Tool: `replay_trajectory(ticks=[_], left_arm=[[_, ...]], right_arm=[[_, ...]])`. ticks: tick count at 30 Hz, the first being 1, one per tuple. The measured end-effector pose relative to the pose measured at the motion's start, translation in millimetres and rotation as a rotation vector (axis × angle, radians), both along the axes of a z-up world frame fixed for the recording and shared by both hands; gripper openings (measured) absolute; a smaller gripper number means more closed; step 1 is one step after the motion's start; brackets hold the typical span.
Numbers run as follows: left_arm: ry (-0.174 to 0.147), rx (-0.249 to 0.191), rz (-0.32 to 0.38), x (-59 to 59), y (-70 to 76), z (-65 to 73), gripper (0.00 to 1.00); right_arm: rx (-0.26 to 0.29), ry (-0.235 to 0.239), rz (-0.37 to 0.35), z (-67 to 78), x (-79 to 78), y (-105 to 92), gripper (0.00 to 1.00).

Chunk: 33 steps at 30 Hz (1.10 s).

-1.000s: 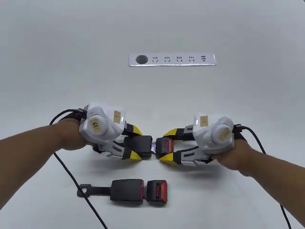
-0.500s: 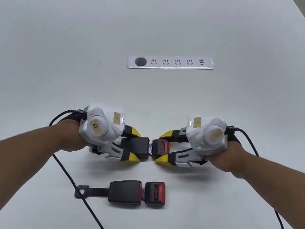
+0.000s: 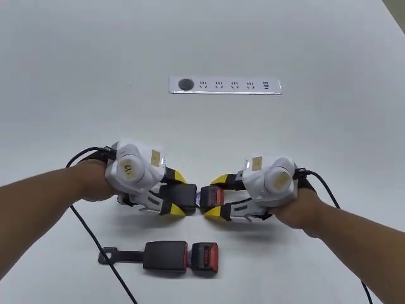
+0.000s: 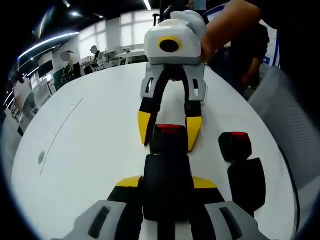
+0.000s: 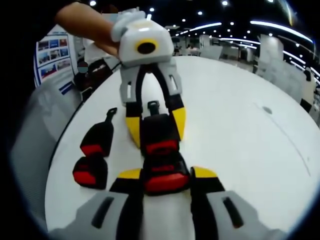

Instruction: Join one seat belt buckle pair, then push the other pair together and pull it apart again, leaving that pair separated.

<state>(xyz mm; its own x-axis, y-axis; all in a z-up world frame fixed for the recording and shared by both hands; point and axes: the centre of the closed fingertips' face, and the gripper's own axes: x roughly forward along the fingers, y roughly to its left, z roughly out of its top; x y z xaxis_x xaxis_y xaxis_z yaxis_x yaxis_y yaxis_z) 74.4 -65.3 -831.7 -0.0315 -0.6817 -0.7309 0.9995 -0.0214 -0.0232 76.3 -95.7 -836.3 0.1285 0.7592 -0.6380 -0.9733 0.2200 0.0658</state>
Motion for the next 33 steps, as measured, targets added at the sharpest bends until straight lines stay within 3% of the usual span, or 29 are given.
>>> replay_trajectory(ticks=[14, 24, 33], left_arm=[[-0.002, 0.0, 0.0, -0.2, 0.9, -2.1, 0.37], [0.001, -0.004, 0.006, 1.0, 2.0, -4.4, 0.37], [0.004, -0.007, 0.007, 0.9, 1.6, -4.9, 0.37]], right_arm=[[-0.014, -0.021, 0.025, -1.2, -0.8, -2.3, 0.36], [-0.028, -0.025, 0.027, -2.1, -1.1, -15.0, 0.36], [-0.016, -0.021, 0.02, -2.1, -2.4, -18.8, 0.36]])
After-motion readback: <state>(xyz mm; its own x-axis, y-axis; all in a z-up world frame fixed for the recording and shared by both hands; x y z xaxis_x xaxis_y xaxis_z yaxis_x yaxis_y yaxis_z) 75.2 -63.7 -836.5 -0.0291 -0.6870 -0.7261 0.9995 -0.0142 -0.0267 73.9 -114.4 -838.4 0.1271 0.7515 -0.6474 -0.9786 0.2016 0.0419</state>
